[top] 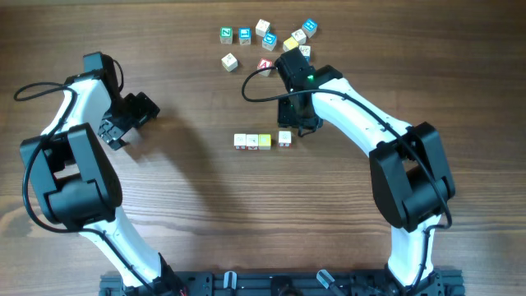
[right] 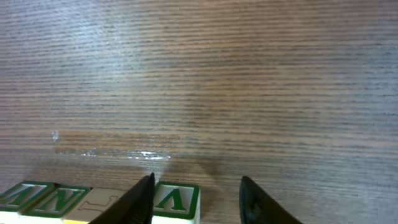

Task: Form a horizontal line
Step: 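Release the block and reposition the right gripper behind it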

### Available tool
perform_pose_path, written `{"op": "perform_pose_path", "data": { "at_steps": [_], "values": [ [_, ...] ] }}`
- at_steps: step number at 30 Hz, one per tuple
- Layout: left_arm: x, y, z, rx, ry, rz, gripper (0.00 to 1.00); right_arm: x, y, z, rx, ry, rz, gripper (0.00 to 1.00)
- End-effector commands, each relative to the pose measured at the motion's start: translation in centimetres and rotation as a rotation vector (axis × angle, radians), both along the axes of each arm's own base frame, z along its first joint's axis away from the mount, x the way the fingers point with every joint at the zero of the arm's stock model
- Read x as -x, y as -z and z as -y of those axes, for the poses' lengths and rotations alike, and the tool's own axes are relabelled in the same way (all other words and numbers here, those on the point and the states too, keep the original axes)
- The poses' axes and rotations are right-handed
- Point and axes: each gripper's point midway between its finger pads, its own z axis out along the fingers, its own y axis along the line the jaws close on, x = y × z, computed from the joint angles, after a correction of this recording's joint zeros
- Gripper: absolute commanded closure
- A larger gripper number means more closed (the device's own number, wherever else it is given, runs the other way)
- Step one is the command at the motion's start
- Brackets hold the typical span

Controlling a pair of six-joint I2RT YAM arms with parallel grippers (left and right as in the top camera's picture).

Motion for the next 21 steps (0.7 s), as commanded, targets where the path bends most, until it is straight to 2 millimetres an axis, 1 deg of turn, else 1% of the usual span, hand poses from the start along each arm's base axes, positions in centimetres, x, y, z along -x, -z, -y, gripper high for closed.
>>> {"op": "perform_pose_path", "data": {
  "at_steps": [1, 4, 7, 9, 12, 15, 21],
  "values": [
    [0.2, 0.5, 0.1, 0.011, 0.001, -0.011, 0.00, 0.0, -0.4, -0.7, -0.026, -0.008, 0.008, 0.63],
    [0.2, 0.5, 0.0, 0.011, 0.001, -0.011, 0.00, 0.1, -0.3, -0.5, -0.022, 0.003, 0.004, 0.66],
    [0.2, 0.5, 0.1, 0.011, 0.002, -0.011, 0.00, -0.5, -0.3, 0.0, 0.010, 0.016, 0.033, 0.69],
    [0.2, 0.5, 0.1, 0.011, 0.002, -0.011, 0.00, -0.7, -0.2, -0.1, 0.004, 0.023, 0.040, 0.69],
    [0.2, 0.5, 0.1, 0.011, 0.002, -0.011, 0.00, 0.3, 0.9, 0.4, 0.013, 0.040, 0.011, 0.68],
    [0.2, 0.5, 0.0, 0.011, 0.001, -0.011, 0.00, 0.3, 1.0, 0.4, 0.012, 0.039, 0.012, 0.68],
    [0.2, 0.5, 0.1, 0.011, 0.002, -0.011, 0.00, 1.7, 1.2, -0.9, -0.063, 0.016, -0.061, 0.68]
  ]
}}
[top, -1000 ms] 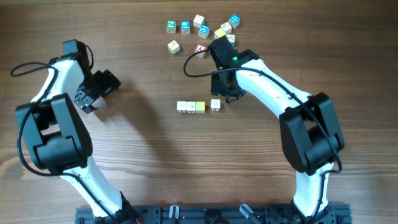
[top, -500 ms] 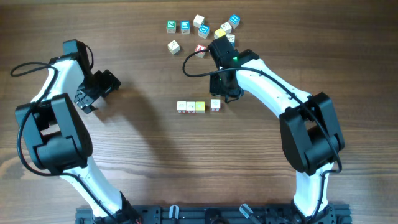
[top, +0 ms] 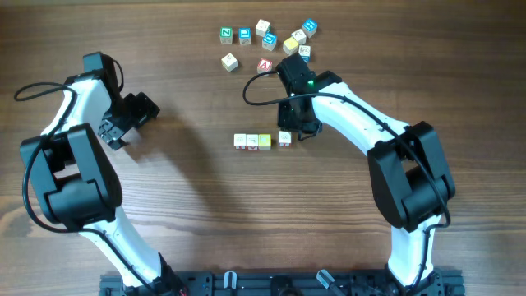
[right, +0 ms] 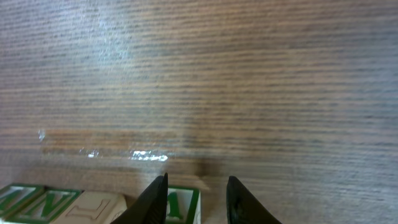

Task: Form a horizontal line
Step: 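Release the block and reposition the right gripper behind it, then push the new block leftward against the C block with the right gripper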

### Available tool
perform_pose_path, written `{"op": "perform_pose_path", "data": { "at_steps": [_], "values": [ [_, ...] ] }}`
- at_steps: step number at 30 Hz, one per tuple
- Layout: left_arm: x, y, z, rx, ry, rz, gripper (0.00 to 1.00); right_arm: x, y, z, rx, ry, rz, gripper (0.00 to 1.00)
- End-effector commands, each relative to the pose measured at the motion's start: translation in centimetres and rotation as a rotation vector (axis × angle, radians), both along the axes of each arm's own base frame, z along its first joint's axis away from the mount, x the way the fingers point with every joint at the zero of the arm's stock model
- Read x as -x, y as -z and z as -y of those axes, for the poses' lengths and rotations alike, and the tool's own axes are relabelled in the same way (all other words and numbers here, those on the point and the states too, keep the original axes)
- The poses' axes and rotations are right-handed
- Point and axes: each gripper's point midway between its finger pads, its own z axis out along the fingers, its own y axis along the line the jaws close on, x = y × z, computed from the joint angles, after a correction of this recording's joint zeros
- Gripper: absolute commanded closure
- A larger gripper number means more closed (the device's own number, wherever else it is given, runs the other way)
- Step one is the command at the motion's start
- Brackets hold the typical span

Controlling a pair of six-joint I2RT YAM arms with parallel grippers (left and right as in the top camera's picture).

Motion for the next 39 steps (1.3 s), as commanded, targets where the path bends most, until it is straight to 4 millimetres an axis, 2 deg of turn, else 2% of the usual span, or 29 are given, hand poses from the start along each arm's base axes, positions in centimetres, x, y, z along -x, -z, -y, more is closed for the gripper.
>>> {"op": "perform_pose_path", "data": {
  "at_steps": [1, 4, 14, 23, 31, 39],
  "values": [
    [0.2, 0.5, 0.1, 0.011, 0.002, -0.011, 0.00, 1.1, -0.1, -0.8, -0.040, -0.001, -0.043, 0.68],
    [0.2, 0.5, 0.1, 0.011, 0.002, -0.011, 0.00, 1.7, 0.0, -0.6, -0.035, 0.001, -0.067, 0.69],
    [0.2, 0.5, 0.1, 0.011, 0.002, -0.011, 0.00, 1.7, 0.0, -0.6, -0.041, 0.025, -0.072, 0.69],
    [0.2, 0.5, 0.1, 0.011, 0.001, -0.011, 0.00, -0.3, -0.2, -0.6, -0.027, 0.039, 0.016, 0.68],
    [0.2, 0.5, 0.1, 0.011, 0.001, -0.011, 0.00, -0.9, -0.1, 1.5, 0.004, 0.131, 0.009, 0.68],
    [0.2, 0.5, 0.1, 0.011, 0.001, -0.011, 0.00, 1.1, 0.3, 3.4, 0.065, 0.143, -0.082, 0.69]
  ]
}}
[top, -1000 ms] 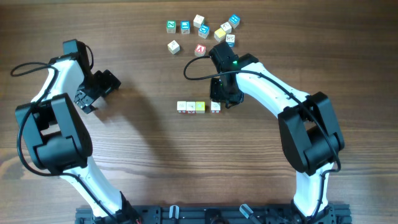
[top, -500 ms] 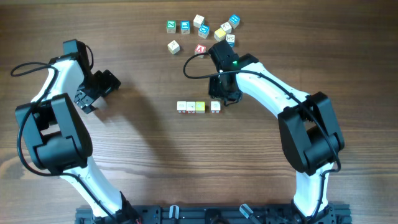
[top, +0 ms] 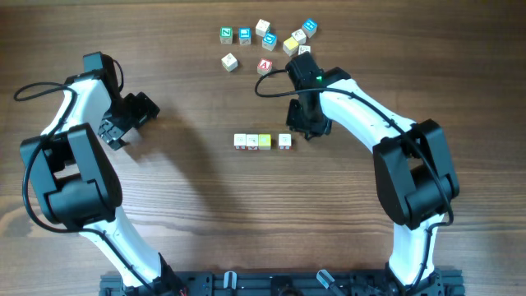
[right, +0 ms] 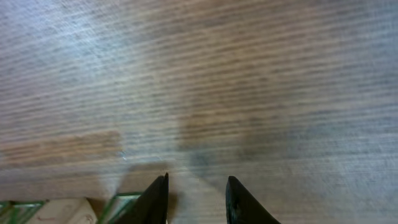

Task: Form a horizontal line
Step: 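Push the new block leftward against the C block with the right gripper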

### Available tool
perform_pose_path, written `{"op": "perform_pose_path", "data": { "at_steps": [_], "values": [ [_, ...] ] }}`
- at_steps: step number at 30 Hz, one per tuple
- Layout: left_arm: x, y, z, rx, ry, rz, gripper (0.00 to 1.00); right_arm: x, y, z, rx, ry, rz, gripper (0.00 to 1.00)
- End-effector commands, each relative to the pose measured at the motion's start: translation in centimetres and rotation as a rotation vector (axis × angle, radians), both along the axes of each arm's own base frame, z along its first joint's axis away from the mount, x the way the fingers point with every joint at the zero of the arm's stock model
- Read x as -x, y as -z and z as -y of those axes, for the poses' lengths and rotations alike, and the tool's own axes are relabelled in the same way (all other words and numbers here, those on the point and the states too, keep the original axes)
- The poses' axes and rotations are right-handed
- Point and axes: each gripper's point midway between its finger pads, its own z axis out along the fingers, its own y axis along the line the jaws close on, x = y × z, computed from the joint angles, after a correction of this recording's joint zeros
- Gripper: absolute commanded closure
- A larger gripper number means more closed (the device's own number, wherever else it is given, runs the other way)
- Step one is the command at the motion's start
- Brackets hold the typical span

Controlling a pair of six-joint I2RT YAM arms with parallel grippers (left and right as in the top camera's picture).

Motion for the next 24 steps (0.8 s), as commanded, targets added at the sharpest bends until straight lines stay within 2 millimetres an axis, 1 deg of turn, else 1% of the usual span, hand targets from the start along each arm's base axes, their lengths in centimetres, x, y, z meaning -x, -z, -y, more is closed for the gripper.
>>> {"op": "perform_pose_path", "data": {
  "at_steps": [1, 11, 17, 24],
  "values": [
    [0.2, 0.5, 0.1, 0.011, 0.002, -0.011, 0.00, 0.4, 0.0, 0.6, 0.026, 0.007, -0.007, 0.69],
    [0.2, 0.5, 0.1, 0.011, 0.002, -0.011, 0.00, 1.1, 0.1, 0.4, 0.027, -0.003, -0.027, 0.70],
    [0.2, 0.5, 0.1, 0.011, 0.001, -0.011, 0.00, 1.6, 0.1, -0.6, 0.018, -0.028, -0.033, 0.70],
    [0.2, 0.5, 0.1, 0.011, 0.002, -0.011, 0.00, 1.8, 0.1, -0.9, 0.018, -0.037, -0.033, 0.69]
  ]
}}
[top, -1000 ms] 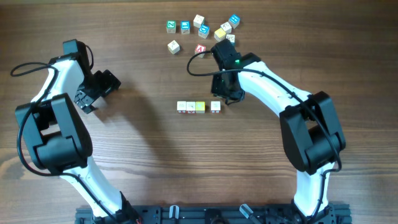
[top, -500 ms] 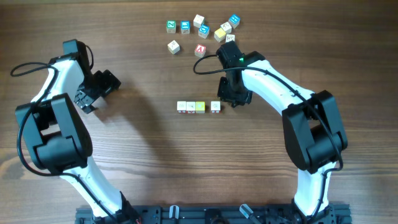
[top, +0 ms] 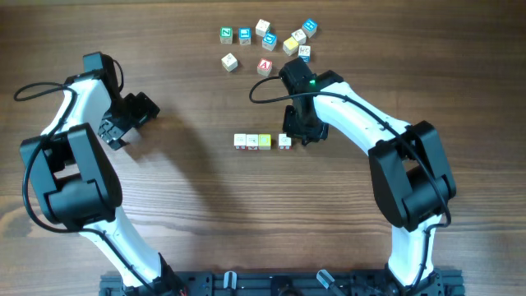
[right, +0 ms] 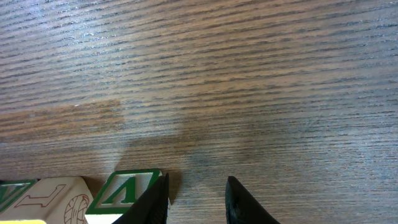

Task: Form a horizontal line
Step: 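Push the new block leftward against the C block with the right gripper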

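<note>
Three letter blocks (top: 251, 141) lie side by side in a row at the table's middle. A fourth block with a green V (top: 283, 141) (right: 127, 190) sits just right of them, a narrow gap apart. My right gripper (top: 299, 134) (right: 196, 202) is down at the table just right of that block. Its fingers are a little apart with bare wood between them. The left finger (right: 158, 199) rests against the block's right side. My left gripper (top: 122, 122) stays far to the left; its jaws cannot be made out.
Several loose letter blocks (top: 267, 39) lie scattered at the back of the table, behind my right arm. A black cable (top: 261, 82) loops off the right wrist over the wood there.
My right gripper has moved slightly left and nearer, so its left finger now sits against the green V block's right side. More of the block shows in the wrist view. The left arm is unchanged.
My right gripper first stood wide open over the fourth block's right part. Then its fingers were closer together, above the block. Later it was off to the block's right, over bare wood. Now its left finger touches the block's right face.
</note>
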### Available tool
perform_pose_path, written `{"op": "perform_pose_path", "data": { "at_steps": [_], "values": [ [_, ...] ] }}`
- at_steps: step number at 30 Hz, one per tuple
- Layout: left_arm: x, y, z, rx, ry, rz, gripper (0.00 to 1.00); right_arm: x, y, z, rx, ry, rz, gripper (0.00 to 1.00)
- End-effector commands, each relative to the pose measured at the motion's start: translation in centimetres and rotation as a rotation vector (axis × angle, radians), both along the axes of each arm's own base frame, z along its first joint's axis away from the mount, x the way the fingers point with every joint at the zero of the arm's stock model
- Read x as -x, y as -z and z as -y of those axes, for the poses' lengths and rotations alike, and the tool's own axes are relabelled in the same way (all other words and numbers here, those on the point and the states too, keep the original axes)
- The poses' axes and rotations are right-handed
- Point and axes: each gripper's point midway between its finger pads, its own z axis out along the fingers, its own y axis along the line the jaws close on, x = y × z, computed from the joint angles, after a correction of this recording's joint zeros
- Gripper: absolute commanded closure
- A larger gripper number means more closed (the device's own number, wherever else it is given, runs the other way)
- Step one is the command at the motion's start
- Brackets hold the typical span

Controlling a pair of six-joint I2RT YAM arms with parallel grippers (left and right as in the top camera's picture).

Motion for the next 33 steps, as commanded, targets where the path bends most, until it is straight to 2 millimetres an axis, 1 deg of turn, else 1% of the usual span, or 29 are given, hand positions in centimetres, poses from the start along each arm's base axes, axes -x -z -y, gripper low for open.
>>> {"op": "perform_pose_path", "data": {
  "at_steps": [1, 16, 24, 26, 28, 30, 33],
  "values": [
    [0.2, 0.5, 0.0, 0.011, 0.001, -0.011, 0.00, 0.3, -0.1, -0.1, -0.001, -0.002, -0.004, 0.69],
    [0.2, 0.5, 0.1, 0.011, 0.001, -0.011, 0.00, 0.6, -0.1, -0.5, -0.022, -0.004, -0.016, 0.69],
    [0.2, 0.5, 0.0, 0.011, 0.001, -0.011, 0.00, 0.0, 0.0, 0.5, 0.034, 0.001, 0.014, 0.69],
    [0.2, 0.5, 0.0, 0.011, 0.001, -0.011, 0.00, 0.0, -0.1, 0.5, 0.034, 0.001, 0.014, 0.69],
    [0.2, 0.5, 0.1, 0.011, 0.001, -0.011, 0.00, 0.3, -0.1, 0.0, 0.010, -0.017, 0.002, 0.69],
    [0.2, 0.5, 0.1, 0.011, 0.002, -0.011, 0.00, 0.7, -0.1, -1.0, -0.044, -0.061, -0.019, 0.70],
    [0.2, 0.5, 0.1, 0.011, 0.001, -0.011, 0.00, 0.9, -0.2, -1.2, -0.056, -0.062, -0.026, 0.70]
  ]
}}
